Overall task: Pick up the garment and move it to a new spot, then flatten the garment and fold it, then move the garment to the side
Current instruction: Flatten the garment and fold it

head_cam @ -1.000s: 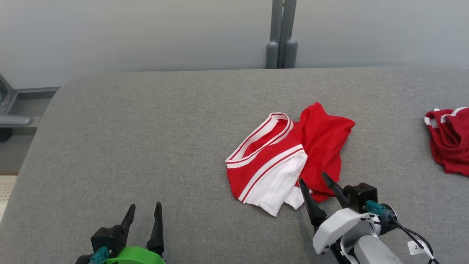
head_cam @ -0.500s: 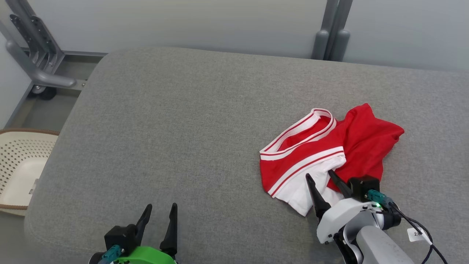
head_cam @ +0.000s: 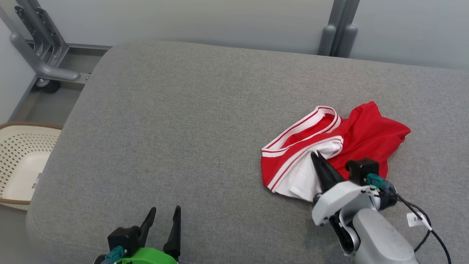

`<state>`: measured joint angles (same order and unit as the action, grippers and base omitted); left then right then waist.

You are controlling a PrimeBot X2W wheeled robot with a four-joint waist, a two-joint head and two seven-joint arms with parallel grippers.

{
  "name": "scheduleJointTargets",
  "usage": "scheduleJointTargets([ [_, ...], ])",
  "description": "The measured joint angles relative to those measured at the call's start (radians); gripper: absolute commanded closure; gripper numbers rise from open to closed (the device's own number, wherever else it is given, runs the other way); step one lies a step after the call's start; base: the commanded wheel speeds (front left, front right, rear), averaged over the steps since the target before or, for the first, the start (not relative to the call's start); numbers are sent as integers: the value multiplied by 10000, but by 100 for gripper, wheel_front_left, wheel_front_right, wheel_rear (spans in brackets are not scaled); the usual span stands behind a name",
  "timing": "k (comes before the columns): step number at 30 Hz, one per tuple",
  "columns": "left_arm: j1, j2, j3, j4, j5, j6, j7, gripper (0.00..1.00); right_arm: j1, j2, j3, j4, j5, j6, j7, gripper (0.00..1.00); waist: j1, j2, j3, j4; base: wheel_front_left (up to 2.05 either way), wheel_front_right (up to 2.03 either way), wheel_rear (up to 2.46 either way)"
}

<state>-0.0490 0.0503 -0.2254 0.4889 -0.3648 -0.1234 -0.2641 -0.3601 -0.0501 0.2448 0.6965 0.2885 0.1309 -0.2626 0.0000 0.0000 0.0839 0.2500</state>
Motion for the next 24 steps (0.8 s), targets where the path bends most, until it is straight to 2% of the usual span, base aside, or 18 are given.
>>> scheduleJointTargets([
  [6,-53,0,-140,-33,-46,-8,0,0,-781,17,1172,-1977,614,0,0,100,0,0,5,-42,0,0,0],
  [10,-80,-4,-345,-10,-86,-10,0,0,-1803,-31,1469,-2698,694,0,2,100,0,0,-29,56,0,0,0],
  [18,14,-4,-441,148,-196,-10,0,0,-3747,-215,1737,-2671,886,-2,0,100,0,0,-217,570,0,0,0],
  [24,192,-4,-650,278,-330,-10,0,0,-4627,-153,2188,-2113,1139,0,0,100,0,0,-374,1021,0,0,0],
])
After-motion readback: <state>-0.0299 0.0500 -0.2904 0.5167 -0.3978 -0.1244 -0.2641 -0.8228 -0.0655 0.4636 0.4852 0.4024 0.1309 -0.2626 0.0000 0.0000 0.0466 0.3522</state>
